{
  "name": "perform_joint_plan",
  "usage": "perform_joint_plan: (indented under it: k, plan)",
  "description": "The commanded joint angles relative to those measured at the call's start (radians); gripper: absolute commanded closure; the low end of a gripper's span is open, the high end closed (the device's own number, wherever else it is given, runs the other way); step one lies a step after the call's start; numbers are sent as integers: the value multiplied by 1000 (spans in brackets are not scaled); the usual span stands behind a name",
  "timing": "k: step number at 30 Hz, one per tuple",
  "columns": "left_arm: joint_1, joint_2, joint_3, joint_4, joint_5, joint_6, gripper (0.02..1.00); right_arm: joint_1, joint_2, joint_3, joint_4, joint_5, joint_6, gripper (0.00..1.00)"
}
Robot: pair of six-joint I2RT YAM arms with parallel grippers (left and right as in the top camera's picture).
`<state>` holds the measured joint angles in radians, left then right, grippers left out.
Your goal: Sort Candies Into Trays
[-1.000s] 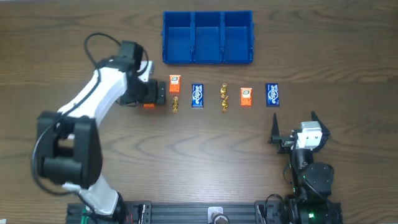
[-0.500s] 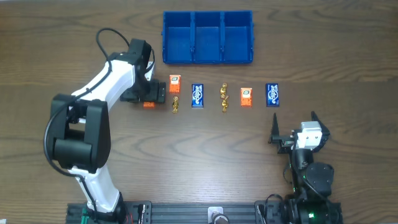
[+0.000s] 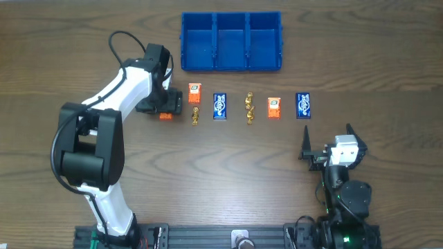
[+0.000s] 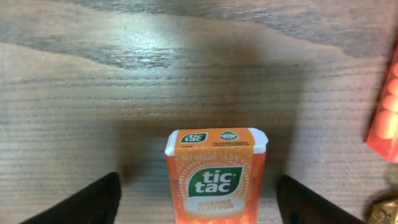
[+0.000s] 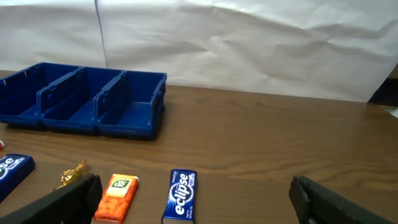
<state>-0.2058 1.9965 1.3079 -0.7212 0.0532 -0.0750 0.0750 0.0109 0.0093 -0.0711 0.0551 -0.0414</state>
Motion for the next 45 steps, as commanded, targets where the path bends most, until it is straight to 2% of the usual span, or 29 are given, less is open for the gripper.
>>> perform_joint_plan:
  k: [1, 5, 23, 28, 32, 37, 40, 45]
  plan:
    - [-5, 13, 17, 1, -8, 4, 316, -5, -7, -2, -6, -6, -12, 3]
    - [-5, 13, 17, 3, -1, 0, 400, -5, -7, -2, -6, -6, -12, 3]
    - [-18, 13, 17, 25, 49, -13, 647, -5, -7, -2, -6, -6, -12, 3]
    - [-18, 10, 18, 26, 51, -37, 709, -5, -7, -2, -6, -6, -13, 3]
    - [-18, -9, 29, 14, 51, -66, 720, -5, -7, -2, -6, -6, -13, 3]
    - [-31, -56, 151, -92, 43, -130, 748, -5, -7, -2, -6, -6, -12, 3]
    - [-55, -69, 296, -190, 13, -185, 822, -5, -7, -2, -6, -6, -13, 3]
    - [-124, -62, 586, -304, -40, -235, 796, -5, -7, -2, -6, -6, -13, 3]
